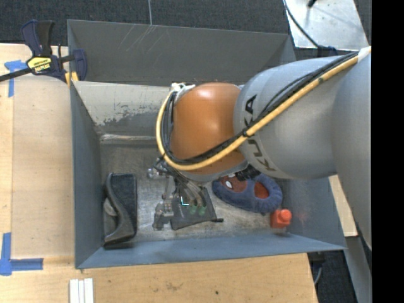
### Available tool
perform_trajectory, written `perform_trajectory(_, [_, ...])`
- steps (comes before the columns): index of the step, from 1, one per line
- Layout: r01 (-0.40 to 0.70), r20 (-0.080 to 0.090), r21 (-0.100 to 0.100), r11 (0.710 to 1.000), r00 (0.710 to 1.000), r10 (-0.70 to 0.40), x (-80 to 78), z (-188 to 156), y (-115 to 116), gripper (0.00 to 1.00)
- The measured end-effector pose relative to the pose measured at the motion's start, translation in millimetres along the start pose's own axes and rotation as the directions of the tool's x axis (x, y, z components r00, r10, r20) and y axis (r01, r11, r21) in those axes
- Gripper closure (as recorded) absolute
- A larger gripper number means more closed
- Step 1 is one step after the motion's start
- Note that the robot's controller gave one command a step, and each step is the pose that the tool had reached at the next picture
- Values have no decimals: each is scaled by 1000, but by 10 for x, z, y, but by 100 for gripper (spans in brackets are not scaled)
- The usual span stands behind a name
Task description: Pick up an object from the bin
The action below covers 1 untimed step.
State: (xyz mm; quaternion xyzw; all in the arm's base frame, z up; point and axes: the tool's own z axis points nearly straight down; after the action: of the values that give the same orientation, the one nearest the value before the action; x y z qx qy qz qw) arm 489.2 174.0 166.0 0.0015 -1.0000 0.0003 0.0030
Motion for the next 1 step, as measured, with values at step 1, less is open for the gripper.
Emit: perform_trajectory(1, [336,16,0,942,942,-336,-72,935,-1063,0])
